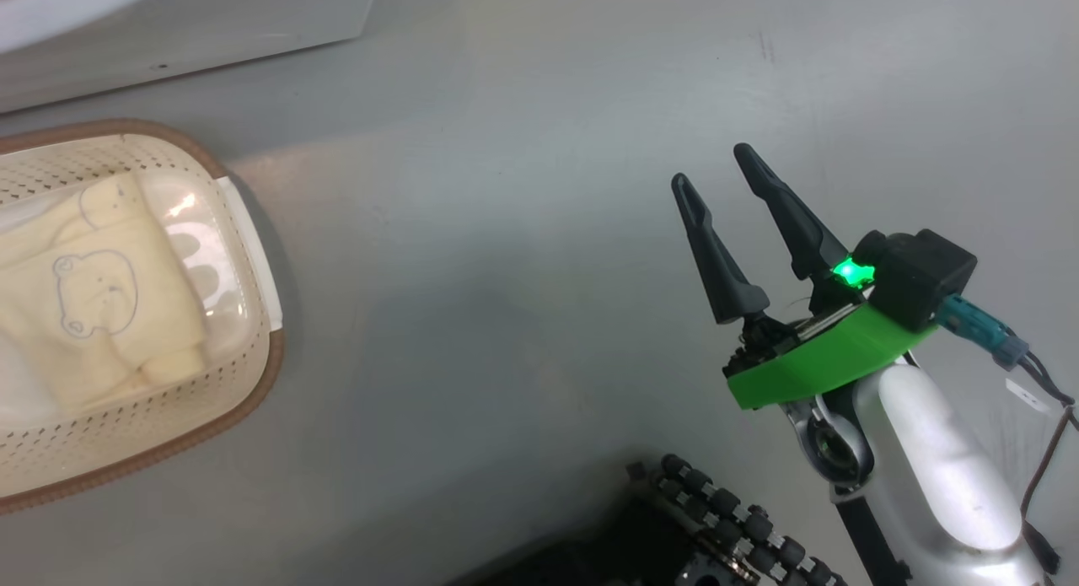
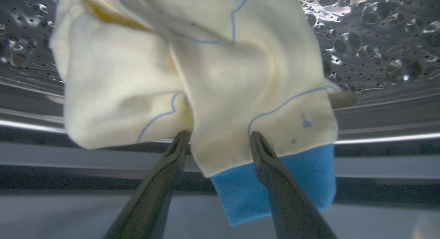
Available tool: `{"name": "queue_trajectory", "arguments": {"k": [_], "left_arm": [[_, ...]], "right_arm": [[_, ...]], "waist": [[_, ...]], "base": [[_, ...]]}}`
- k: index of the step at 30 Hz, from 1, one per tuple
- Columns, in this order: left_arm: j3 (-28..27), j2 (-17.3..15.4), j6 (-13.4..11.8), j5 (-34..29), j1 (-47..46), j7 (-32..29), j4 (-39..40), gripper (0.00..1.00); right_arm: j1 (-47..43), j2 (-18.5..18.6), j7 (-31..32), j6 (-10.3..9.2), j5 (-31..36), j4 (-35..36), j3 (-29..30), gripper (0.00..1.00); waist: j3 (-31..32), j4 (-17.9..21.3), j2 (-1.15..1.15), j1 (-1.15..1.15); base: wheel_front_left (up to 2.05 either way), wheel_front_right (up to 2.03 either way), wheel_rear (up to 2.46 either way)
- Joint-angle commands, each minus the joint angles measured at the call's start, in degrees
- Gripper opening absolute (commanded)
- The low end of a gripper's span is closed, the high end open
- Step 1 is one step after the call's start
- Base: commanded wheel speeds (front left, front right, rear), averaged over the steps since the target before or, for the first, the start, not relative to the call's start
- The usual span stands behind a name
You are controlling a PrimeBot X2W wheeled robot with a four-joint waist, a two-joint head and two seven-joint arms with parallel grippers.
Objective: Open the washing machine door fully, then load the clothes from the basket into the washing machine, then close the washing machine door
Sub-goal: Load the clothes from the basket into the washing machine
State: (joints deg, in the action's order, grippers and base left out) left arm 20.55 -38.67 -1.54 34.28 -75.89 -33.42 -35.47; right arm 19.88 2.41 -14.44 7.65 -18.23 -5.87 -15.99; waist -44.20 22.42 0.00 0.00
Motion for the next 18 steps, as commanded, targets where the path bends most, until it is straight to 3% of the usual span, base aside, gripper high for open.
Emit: {"name": "queue_trajectory", "arguments": {"k": [1, 2, 3, 9, 18], "left_arm": [[-1.27, -3.2, 0.0, -0.13, -1.79, -0.92, 0.89, 0.48], [-1.12, -3.15, 0.03, -0.18, -2.21, -1.23, 0.8, 0.32], [-0.98, -3.11, 0.09, -0.22, -2.63, -1.45, 0.76, 0.0], [-0.46, -3.35, 0.53, -1.2, -5.07, 0.11, 1.29, 0.0], [0.28, -6.52, 0.52, -6.94, -9.35, 11.23, 2.15, 0.0]], "right_arm": [[0.01, 0.46, -0.55, -0.16, -0.47, 1.69, -0.94, 1.0], [0.09, 0.46, -0.55, -0.16, -0.54, 1.69, -0.96, 1.0], [0.17, 0.46, -0.55, -0.16, -0.59, 1.66, -0.98, 1.0], [0.52, 0.46, -0.55, -0.16, -0.63, 1.77, -0.91, 1.0], [1.39, 0.46, -0.56, -0.16, -1.19, 2.26, -1.86, 1.0]], "waist": [[-0.25, 0.11, 0.0, 0.0], [-0.36, 0.13, 0.0, 0.0], [-0.46, 0.13, 0.0, 0.0], [-1.0, -0.14, 0.0, 0.0], [-3.0, 1.01, 0.0, 0.0]], "base": [[0.0, 0.0, 0.0], [0.0, 0.0, 0.0], [0.0, 0.0, 0.0], [0.0, 0.0, 0.0], [0.0, 0.0, 0.0]]}}
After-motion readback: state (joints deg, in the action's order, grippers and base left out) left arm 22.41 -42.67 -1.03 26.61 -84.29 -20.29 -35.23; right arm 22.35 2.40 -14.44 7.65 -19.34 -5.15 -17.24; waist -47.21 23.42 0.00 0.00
